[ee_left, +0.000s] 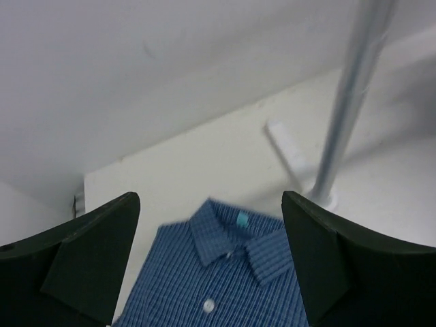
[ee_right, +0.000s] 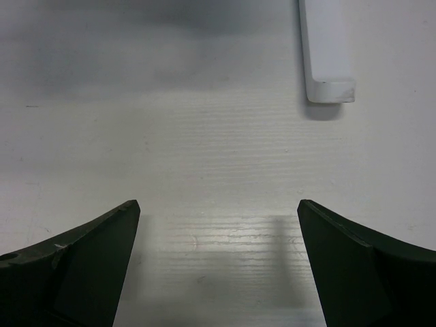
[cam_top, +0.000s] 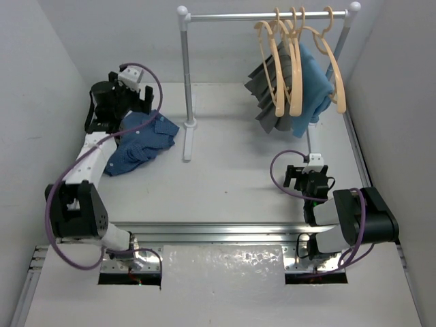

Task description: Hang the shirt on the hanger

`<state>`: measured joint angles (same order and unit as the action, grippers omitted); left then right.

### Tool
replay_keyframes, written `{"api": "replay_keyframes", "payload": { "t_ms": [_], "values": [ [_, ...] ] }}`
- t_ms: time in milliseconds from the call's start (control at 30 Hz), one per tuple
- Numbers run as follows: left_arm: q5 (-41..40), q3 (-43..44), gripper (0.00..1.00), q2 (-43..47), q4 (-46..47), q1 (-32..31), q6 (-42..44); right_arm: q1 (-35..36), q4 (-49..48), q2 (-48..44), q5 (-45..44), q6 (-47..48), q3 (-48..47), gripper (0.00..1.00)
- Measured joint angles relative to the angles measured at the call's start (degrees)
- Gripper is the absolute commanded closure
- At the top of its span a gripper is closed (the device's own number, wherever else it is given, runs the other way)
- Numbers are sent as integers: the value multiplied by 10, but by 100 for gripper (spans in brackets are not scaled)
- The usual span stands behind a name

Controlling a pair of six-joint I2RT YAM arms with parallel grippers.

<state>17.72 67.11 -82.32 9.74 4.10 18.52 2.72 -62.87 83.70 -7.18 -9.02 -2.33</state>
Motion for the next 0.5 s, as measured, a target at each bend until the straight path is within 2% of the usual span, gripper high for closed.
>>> {"api": "replay_keyframes", "payload": {
  "t_ms": [167,300,333,367,400,433,467,500],
  "values": [
    [-24,22,1,-120,-144,17,47,0,32,-30,4,0,0,1],
    [-29,28,1,-229,-264,21,76,0,126,-112,10,-3,-19,1],
    [-29,30,7,-246,-281,21,82,0,152,-127,13,-5,-32,1],
    [-30,30,19,-257,-293,21,84,0,187,-142,17,-8,-48,2],
    [-33,30,56,-263,-301,21,85,0,219,-158,22,-12,-66,4],
    [-37,30,78,-263,-303,21,84,0,249,-171,28,-15,-83,5],
    [-37,30,95,-260,-302,22,85,0,283,-187,35,-17,-103,7],
    [-37,30,100,-252,-302,23,85,0,312,-202,47,-19,-121,11]
  ]
}}
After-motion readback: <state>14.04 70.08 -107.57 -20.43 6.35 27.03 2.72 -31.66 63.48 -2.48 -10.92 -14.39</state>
